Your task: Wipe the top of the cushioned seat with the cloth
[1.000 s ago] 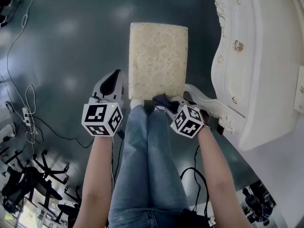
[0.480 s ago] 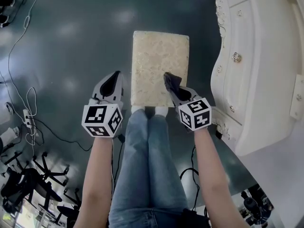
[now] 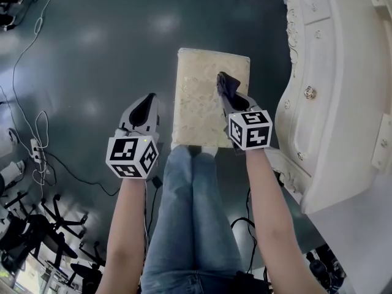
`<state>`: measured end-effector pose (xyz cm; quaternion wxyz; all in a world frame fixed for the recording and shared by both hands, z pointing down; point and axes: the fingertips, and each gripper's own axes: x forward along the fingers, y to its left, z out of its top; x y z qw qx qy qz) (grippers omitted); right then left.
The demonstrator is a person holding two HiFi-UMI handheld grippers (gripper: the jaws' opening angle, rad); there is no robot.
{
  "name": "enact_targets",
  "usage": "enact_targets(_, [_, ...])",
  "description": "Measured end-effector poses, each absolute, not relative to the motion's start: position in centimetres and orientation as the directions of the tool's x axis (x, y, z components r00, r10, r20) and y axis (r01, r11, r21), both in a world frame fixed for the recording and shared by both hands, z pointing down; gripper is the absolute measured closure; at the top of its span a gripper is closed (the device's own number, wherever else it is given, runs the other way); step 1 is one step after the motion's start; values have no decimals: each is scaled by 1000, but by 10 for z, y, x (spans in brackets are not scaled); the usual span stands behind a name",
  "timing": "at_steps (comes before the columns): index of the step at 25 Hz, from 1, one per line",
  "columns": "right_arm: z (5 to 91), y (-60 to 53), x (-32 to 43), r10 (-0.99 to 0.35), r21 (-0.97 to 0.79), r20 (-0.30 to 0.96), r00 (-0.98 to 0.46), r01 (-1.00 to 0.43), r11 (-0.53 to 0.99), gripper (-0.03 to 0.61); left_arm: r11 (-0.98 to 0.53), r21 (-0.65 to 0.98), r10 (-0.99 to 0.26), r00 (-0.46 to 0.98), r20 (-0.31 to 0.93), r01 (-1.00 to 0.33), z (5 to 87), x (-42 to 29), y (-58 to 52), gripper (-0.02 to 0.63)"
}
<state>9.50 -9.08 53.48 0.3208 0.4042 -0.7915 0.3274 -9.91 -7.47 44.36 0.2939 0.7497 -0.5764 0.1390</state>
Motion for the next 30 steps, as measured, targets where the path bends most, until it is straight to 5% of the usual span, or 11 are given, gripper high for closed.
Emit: enact_targets(30, [593,-220,67,-368,-98,875,-313,-861,500,540,-92,283,-778,246,577,-955,473,-133,-82,609])
